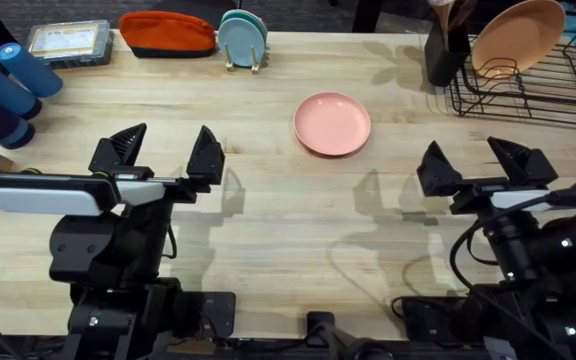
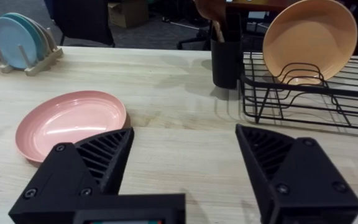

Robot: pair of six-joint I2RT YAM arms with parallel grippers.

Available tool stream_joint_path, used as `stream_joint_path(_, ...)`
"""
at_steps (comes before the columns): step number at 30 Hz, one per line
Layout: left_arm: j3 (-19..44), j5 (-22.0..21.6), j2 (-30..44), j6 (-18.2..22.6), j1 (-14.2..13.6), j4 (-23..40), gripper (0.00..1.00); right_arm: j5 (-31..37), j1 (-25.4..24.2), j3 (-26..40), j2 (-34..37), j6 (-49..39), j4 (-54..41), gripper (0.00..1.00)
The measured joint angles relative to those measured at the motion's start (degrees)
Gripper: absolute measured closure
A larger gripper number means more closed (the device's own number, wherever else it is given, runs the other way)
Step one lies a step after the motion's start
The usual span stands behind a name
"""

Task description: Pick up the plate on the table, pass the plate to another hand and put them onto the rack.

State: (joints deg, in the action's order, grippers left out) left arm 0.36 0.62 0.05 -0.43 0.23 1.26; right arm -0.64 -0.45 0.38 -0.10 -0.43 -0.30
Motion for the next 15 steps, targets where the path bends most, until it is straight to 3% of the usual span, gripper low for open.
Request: stream_joint_path(15,0.0,0.0,0.0,0.0,0.0,-0.2,0.007,0.4,-0.1,0.1,0.0,0.0,-0.7,0.003)
